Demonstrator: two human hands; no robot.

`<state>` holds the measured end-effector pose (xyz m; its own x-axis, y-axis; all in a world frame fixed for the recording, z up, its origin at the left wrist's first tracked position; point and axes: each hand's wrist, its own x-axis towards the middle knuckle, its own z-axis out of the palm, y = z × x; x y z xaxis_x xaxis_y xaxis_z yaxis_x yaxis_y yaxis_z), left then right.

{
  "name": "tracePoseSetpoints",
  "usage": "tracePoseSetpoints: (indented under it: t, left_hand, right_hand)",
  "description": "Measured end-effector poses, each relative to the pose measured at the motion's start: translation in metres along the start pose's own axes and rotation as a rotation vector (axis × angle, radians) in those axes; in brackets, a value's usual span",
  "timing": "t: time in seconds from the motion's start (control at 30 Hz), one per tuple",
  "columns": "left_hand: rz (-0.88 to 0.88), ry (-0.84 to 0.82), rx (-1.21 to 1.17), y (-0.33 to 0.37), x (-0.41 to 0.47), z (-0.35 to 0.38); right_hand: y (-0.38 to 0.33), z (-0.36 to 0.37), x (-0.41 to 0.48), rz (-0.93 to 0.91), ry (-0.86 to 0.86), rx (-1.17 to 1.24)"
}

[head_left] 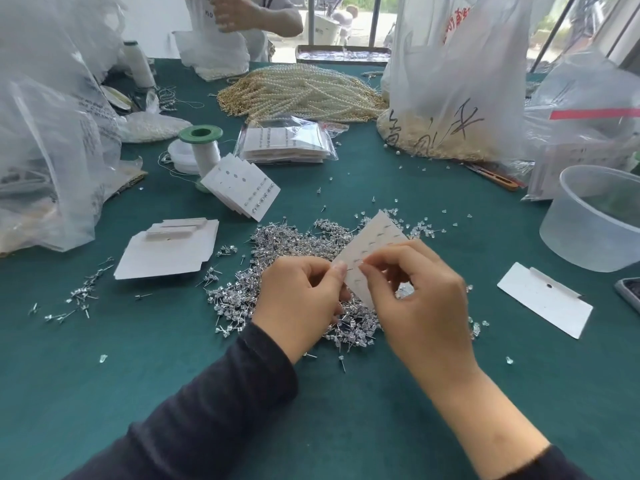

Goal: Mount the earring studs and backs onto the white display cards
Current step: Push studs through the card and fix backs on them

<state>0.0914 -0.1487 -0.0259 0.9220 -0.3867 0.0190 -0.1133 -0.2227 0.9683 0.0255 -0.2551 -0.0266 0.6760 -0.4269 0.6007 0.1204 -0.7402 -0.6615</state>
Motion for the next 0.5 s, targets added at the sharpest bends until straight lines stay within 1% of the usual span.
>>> tracePoseSetpoints:
  t: [0.13,0.2,0.27,0.43,0.5]
  left_hand:
    - [-0.005,0.037,0.054,-0.001,0.002,-0.002]
    - [-0.002,0.053,0.071,-0.002,0.003,-0.002]
    - [0.006,0.057,0.084,-0.002,0.003,-0.002]
    - [0.054,0.06,0.12,-0.001,0.002,0.0]
    - [0.075,0.059,0.134,-0.001,0.003,0.0]
  right_hand:
    - [0.011,-0.008,0.005,0.117,0.103,-0.131]
    - [0.012,-0.01,0.007,0.154,0.112,-0.098]
    - [0.008,-0.009,0.005,0.128,0.082,-0.04]
    - [-0.002,0.003,-0.003,-0.052,-0.037,0.007]
    - [-0.002,0.006,-0.004,-0.056,-0.075,0.005]
